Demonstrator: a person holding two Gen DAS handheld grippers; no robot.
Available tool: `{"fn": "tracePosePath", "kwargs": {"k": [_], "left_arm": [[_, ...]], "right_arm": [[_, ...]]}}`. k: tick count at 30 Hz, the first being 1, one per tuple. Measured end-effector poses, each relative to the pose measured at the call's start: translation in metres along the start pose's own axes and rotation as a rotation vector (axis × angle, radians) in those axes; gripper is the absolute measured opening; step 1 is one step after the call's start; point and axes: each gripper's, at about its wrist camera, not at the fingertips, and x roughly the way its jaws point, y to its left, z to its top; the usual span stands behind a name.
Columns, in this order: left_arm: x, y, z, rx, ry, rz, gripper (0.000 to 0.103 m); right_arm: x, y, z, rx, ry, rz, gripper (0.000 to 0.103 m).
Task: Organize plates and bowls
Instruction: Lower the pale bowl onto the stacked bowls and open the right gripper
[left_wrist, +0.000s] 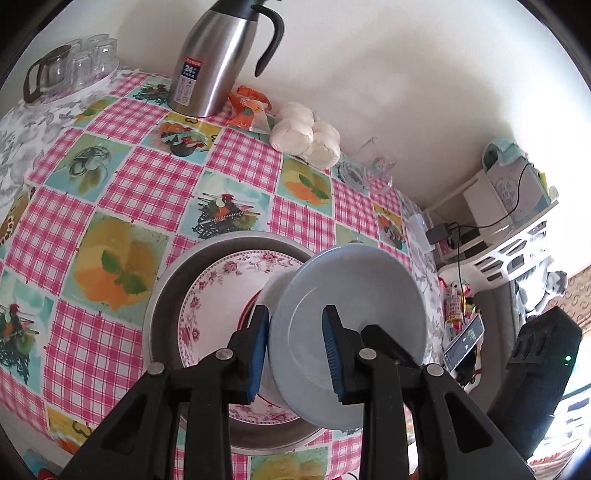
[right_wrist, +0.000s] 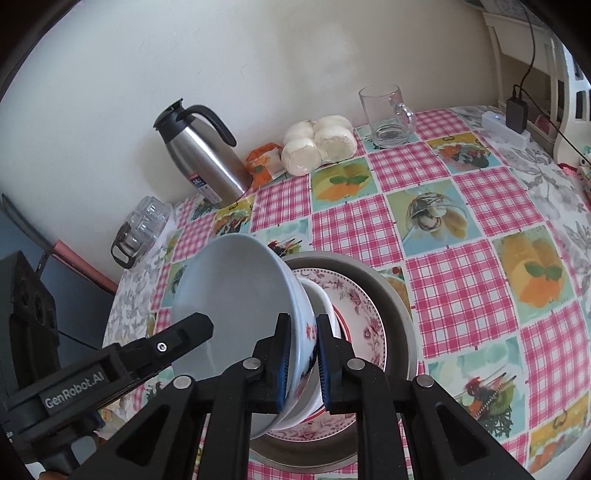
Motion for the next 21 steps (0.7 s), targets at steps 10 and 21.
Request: {"fn": "tracePosePath", "kwargs": {"k": [10, 21], "left_arm": [[0.004, 0.018, -0.004, -0.064, 0.012, -0.053, 0.029], [0.002, 0.018, -0.006, -0.076, -0.005, -0.062, 0.029]], "right_arm": [[0.010, 0.013, -0.005, -0.067, 0.016, -0.086, 0.018], [0.011, 0.021, -0.006, -0.100, 0.011, -0.110, 0.024]]}}
